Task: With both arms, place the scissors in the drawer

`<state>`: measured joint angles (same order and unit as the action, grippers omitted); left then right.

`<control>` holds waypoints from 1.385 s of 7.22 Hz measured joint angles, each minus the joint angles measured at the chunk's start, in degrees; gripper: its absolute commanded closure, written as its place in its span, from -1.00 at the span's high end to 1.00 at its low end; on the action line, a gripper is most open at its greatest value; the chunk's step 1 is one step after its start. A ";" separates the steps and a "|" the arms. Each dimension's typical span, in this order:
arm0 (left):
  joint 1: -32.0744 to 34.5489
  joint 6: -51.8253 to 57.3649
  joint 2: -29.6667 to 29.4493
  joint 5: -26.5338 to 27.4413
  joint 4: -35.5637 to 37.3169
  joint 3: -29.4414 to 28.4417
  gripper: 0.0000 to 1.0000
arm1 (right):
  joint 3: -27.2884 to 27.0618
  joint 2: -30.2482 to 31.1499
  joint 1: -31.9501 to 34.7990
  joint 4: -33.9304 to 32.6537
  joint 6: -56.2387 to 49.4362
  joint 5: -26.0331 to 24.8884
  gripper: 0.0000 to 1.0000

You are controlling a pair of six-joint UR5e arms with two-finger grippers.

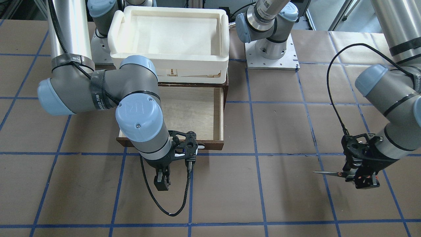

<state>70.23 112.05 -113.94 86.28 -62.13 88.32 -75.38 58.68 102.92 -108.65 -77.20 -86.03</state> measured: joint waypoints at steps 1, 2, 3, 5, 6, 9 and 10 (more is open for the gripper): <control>2.00 -2.14 1.37 0.00 -2.27 -0.02 -1.00 | 0.93 1.38 -0.15 1.61 0.11 0.29 1.00; 3.40 -4.29 2.65 -0.21 -4.41 0.02 -1.00 | 1.42 3.84 -0.67 4.00 0.22 0.43 1.00; 4.98 -6.42 3.93 -0.39 -6.37 0.06 -1.00 | 1.60 7.72 -1.89 7.75 0.36 0.48 1.00; 10.23 -13.08 6.29 -0.24 -9.35 0.24 -1.00 | 1.44 15.14 -5.95 14.81 1.38 0.60 1.00; 13.29 -16.31 7.30 -0.33 -10.17 0.36 -1.00 | 1.28 17.61 -7.92 17.11 2.77 0.84 1.00; 23.95 -28.28 8.93 -0.12 -10.79 0.73 -1.00 | 0.55 22.91 -15.45 23.57 9.34 0.95 1.00; 27.63 -31.21 8.90 -0.04 -10.96 0.83 -1.00 | -0.37 24.08 -16.61 23.98 14.05 1.01 1.00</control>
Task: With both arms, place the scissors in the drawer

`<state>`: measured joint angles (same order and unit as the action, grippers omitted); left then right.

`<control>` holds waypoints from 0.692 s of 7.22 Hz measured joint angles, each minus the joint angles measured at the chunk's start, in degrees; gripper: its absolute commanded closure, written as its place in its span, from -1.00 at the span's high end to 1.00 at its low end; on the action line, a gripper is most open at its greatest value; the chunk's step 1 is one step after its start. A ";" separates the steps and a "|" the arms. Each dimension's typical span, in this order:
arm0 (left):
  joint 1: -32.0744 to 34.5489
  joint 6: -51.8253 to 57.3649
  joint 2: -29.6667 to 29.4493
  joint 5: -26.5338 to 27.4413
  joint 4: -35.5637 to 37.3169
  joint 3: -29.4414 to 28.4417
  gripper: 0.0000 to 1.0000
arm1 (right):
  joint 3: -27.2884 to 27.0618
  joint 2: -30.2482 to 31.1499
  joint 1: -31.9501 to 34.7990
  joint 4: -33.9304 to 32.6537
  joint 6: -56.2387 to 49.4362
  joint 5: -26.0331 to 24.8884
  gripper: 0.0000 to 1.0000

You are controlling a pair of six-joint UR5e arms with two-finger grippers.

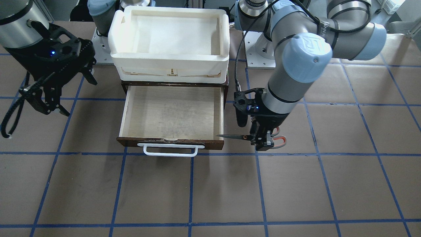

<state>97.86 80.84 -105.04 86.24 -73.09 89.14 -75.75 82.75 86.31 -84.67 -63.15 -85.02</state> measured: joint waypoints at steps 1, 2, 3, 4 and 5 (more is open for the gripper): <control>3.32 -2.58 -0.18 0.09 -0.46 0.03 -1.00 | -1.10 1.29 -0.41 -0.08 6.66 -0.11 1.00; 6.25 -6.01 -0.41 0.13 -0.94 0.06 -1.00 | -1.93 2.52 -0.55 -0.20 11.53 -0.46 1.00; 8.79 -9.42 -0.78 0.10 -1.10 0.09 -1.00 | -2.43 3.55 -0.61 -0.10 16.79 -0.72 1.00; 10.91 -11.71 -1.16 0.01 -1.03 0.12 -1.00 | -2.68 4.35 -0.65 0.08 23.38 -1.01 1.00; 12.84 -12.67 -1.46 -0.04 -0.80 0.14 -1.00 | -2.77 4.74 -0.67 0.12 28.14 -1.32 1.00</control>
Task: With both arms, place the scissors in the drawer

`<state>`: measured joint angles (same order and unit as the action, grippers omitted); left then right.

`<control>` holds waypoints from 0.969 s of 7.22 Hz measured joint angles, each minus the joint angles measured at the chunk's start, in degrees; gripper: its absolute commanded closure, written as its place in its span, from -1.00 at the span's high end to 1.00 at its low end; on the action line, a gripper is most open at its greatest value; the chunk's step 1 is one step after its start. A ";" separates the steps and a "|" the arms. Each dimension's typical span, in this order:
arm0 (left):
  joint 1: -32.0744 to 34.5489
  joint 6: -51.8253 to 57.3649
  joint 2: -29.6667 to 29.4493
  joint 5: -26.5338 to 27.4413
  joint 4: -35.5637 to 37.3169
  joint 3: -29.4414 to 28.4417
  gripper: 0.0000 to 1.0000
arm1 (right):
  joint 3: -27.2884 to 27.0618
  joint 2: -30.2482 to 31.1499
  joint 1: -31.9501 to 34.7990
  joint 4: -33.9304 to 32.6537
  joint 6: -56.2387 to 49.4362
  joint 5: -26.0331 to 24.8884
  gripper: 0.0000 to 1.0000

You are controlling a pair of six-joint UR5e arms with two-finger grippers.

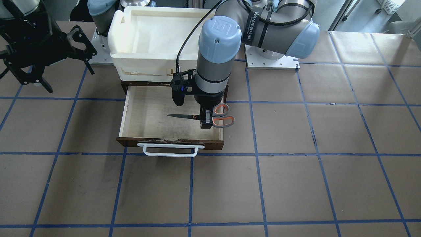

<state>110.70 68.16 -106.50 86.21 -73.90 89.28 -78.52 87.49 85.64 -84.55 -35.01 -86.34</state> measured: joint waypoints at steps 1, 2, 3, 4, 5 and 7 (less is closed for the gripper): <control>1.95 -0.29 -0.27 0.00 0.21 0.01 -1.00 | -0.03 0.21 0.00 -0.02 3.84 -0.62 1.00; 3.44 -0.10 -0.57 -0.01 0.36 0.12 -1.00 | -0.10 0.33 0.01 0.00 8.08 -1.86 1.00; 4.18 0.51 -0.83 -0.04 0.55 0.55 -1.00 | -0.25 0.36 0.03 0.05 11.68 -2.70 1.00; 4.46 1.39 -1.18 -0.04 1.24 1.46 -1.00 | -0.48 0.42 0.05 0.08 15.18 -2.77 1.00; 4.56 2.71 -1.69 -0.03 2.62 2.32 -1.00 | -0.65 0.51 0.08 0.15 19.29 -2.39 1.00; 4.61 4.32 -2.81 -0.18 4.72 3.00 0.75 | -0.79 0.63 0.13 0.32 26.56 -1.73 1.00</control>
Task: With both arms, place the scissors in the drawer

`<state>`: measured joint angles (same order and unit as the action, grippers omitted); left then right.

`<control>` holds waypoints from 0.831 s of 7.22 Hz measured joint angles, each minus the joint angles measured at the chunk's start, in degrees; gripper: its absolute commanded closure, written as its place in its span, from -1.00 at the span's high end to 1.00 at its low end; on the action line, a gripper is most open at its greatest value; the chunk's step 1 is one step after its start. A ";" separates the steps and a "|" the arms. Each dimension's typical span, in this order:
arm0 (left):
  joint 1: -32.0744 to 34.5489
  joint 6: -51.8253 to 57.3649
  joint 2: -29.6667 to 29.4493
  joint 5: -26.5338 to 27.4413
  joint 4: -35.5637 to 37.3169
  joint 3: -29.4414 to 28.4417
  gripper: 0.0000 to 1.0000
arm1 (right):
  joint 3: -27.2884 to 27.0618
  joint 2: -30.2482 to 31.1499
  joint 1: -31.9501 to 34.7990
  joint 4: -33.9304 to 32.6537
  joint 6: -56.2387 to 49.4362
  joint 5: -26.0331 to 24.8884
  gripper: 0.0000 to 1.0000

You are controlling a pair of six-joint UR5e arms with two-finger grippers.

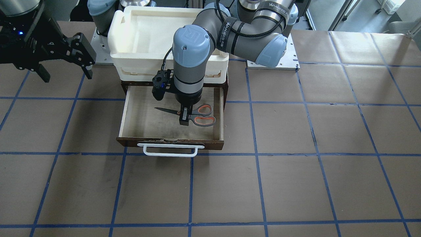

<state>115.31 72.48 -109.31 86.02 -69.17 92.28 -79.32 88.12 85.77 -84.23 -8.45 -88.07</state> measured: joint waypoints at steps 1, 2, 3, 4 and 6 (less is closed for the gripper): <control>0.00 -0.28 -0.40 -0.04 0.78 0.06 0.78 | -0.03 0.03 0.01 -0.03 1.58 0.11 1.00; -0.05 -1.26 -0.38 -0.02 1.58 0.06 0.78 | -0.07 0.13 0.01 -0.10 2.19 0.12 1.00; -0.27 -3.90 0.13 0.11 1.91 -0.14 0.78 | -0.11 0.29 0.01 -0.12 2.43 0.06 1.00; -0.77 -9.41 1.12 0.26 1.99 -0.60 0.94 | -0.36 0.44 0.02 -0.14 2.51 0.00 1.00; -3.36 -27.92 3.94 0.39 1.70 -1.77 1.00 | -1.35 0.75 0.10 -0.19 3.20 -0.19 1.00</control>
<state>111.95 44.56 -105.37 86.41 -67.47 90.51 -80.66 88.87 85.87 -84.42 -5.25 -88.26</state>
